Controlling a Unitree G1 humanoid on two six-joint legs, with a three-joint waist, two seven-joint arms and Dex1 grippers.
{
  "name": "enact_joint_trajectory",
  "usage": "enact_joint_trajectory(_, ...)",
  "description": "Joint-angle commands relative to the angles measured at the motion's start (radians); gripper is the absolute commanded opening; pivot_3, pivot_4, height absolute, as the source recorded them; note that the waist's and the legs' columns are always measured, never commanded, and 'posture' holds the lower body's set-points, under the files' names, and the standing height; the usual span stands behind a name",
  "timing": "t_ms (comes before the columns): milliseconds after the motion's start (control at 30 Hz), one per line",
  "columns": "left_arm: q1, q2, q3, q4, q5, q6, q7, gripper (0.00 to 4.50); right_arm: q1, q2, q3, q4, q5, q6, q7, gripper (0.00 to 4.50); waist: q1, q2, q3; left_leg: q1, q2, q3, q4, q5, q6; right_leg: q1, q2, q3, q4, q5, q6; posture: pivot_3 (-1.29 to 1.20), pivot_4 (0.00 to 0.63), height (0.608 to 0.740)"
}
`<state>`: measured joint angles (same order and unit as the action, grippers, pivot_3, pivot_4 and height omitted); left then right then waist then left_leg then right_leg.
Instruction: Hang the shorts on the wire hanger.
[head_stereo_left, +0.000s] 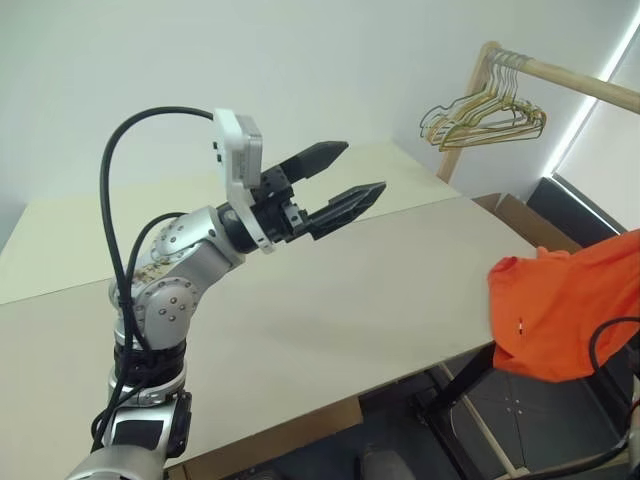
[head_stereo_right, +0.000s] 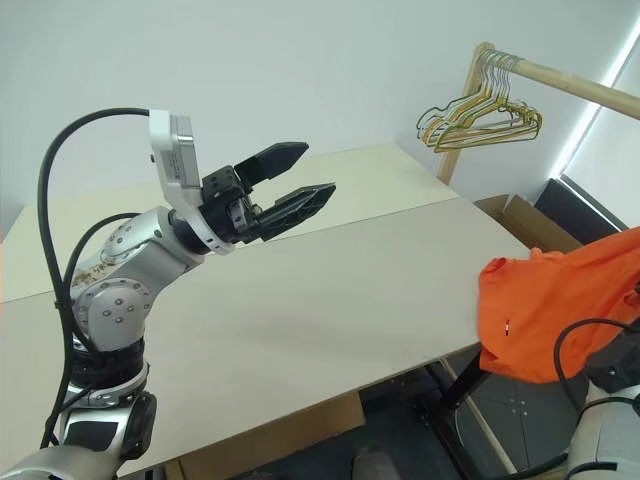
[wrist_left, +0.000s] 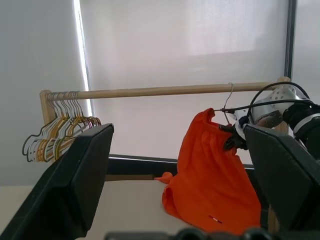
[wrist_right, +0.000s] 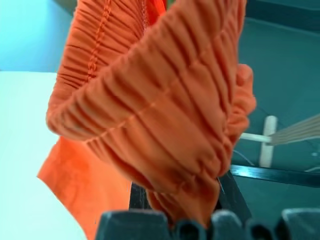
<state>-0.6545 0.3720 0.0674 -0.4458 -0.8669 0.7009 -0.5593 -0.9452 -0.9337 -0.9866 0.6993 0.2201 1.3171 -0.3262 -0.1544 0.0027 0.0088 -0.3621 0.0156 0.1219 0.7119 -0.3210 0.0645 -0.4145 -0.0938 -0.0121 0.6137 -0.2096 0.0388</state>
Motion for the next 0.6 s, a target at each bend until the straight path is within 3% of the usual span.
enact_joint_trajectory(33,-0.009,0.011,0.012,-0.025,-0.012,-0.007,0.001,4.5,0.011,-0.004,0.038,-0.037,0.006,-0.026,0.025,0.82,0.0,0.0,0.0,0.0,0.0,0.0,0.0,0.0,0.0,0.001,0.0,0.0,-0.001,0.0,0.0,-0.18,0.0,0.74)
enact_joint_trajectory(367,-0.01,0.023,0.009,-0.021,-0.01,-0.009,-0.005,4.5,0.054,0.025,0.08,-0.132,-0.014,-0.06,0.027,4.33,0.003,0.001,0.001,0.009,0.0,0.0,-0.001,-0.002,0.004,0.011,0.0,0.002,-0.003,0.0,0.002,-0.17,0.0,0.74)
enact_joint_trajectory(600,0.0,0.027,0.011,-0.031,-0.012,-0.008,0.004,4.5,0.129,0.075,0.22,-0.333,-0.142,-0.287,-0.092,4.46,0.003,0.004,0.002,0.009,-0.001,0.0,-0.001,-0.001,0.001,0.01,-0.001,0.002,-0.003,-0.001,0.003,-0.16,0.0,0.74)
